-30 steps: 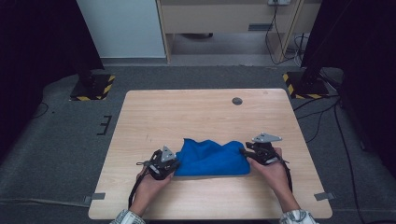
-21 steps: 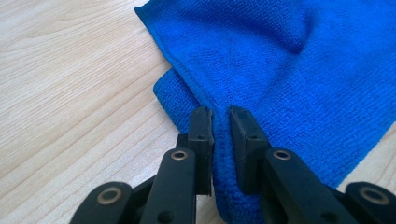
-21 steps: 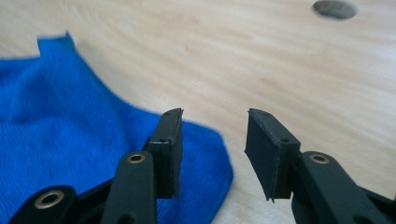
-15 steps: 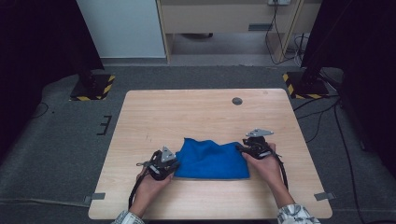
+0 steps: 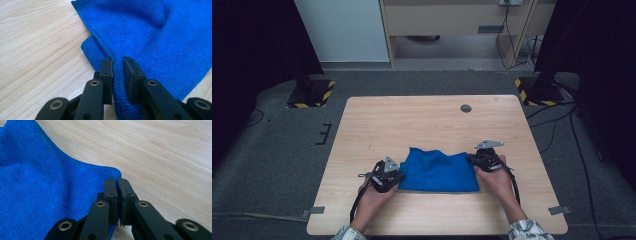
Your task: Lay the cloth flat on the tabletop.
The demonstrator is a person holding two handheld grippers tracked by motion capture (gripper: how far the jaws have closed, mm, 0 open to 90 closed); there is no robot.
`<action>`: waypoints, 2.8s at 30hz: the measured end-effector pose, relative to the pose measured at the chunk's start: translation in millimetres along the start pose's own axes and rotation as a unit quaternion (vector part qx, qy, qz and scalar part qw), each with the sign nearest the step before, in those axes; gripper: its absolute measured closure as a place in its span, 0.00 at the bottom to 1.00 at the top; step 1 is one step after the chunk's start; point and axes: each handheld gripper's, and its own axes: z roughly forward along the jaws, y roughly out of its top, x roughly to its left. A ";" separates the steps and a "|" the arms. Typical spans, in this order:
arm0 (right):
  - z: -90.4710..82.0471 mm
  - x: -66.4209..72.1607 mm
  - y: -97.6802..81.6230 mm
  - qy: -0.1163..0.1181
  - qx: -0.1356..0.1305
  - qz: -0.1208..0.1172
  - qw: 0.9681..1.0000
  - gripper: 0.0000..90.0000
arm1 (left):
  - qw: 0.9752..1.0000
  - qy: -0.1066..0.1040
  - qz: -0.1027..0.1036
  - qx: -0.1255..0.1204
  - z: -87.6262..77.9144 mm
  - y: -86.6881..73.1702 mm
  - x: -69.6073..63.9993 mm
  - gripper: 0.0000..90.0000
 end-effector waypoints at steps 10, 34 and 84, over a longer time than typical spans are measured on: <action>-19.3 -16.9 -2.2 -0.025 -0.020 0.018 0.999 0.96 | 1.000 -0.002 0.000 -0.001 0.4 0.4 -0.5 0.86; -21.2 -12.3 -9.6 -0.016 -0.020 0.019 0.999 0.92 | 0.999 0.027 -0.019 -0.026 55.6 52.7 31.1 0.38; -57.9 -4.1 -8.3 -0.002 -0.103 0.020 0.995 0.94 | 0.991 0.008 -0.050 -0.123 17.2 60.3 27.7 0.96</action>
